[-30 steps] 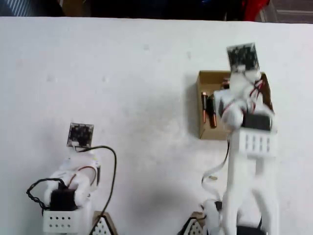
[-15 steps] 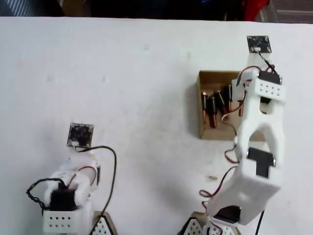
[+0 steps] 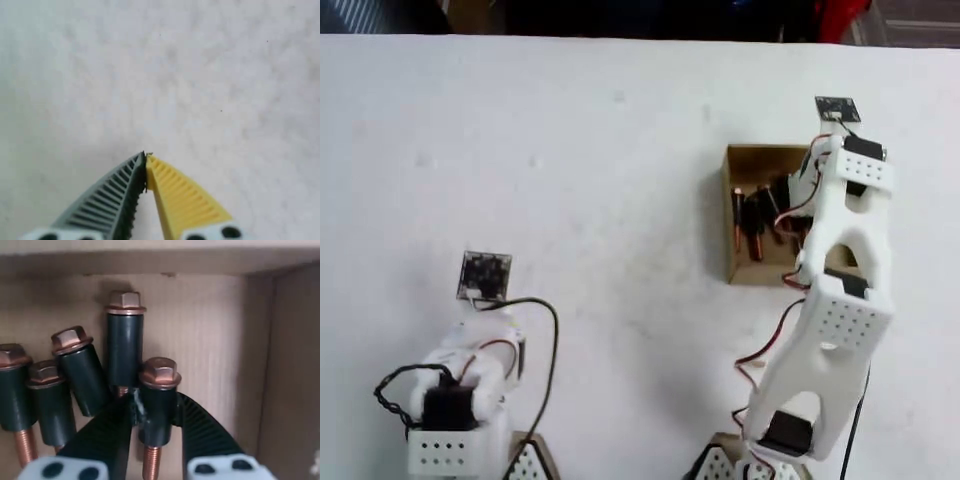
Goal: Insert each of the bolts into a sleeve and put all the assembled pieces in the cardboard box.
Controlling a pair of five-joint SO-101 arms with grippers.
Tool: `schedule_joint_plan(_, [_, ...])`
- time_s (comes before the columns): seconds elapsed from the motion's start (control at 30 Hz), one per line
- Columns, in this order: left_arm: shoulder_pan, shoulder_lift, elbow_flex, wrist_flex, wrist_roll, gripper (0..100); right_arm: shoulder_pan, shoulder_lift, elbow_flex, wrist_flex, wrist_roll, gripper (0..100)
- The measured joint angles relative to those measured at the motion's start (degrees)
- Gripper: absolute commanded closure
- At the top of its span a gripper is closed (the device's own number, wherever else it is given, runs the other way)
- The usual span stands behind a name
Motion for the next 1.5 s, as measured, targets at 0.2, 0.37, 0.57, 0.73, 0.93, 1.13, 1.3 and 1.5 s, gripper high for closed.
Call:
schedule_joint_plan(0.2, [0.00, 0.00, 0.00, 0.00, 0.00, 98, 0.00, 4.66, -7.47, 4.48, 0.00, 82.5])
schedule_joint_plan(0.37, [0.00, 0.00, 0.00, 0.00, 0.00, 98, 0.00, 5.10, -13.36, 7.91, 0.00, 82.2])
schedule_joint_plan(0.57, [0.00, 0.00, 0.00, 0.00, 0.00, 98, 0.09, 5.10, -24.00, 14.51, 0.00, 82.2])
schedule_joint_plan(0.73, [0.00, 0.00, 0.00, 0.00, 0.00, 98, 0.09, 5.10, -37.80, 23.65, 0.00, 83.7])
schedule_joint_plan(0.93, [0.00, 0.00, 0.00, 0.00, 0.00, 98, 0.09, 5.10, -51.52, 25.67, 0.00, 97.0])
schedule_joint_plan(1.13, [0.00, 0.00, 0.00, 0.00, 0.00, 98, -0.62, 5.10, -58.99, 26.02, 0.00, 98.3])
schedule_joint_plan(1.3, [0.00, 0.00, 0.00, 0.00, 0.00, 98, -2.46, 5.10, -65.58, 26.46, 0.00, 98.2])
schedule_joint_plan(1.5, [0.00, 0.00, 0.00, 0.00, 0.00, 98, -5.10, 3.96, -68.75, 26.46, 0.00, 98.2])
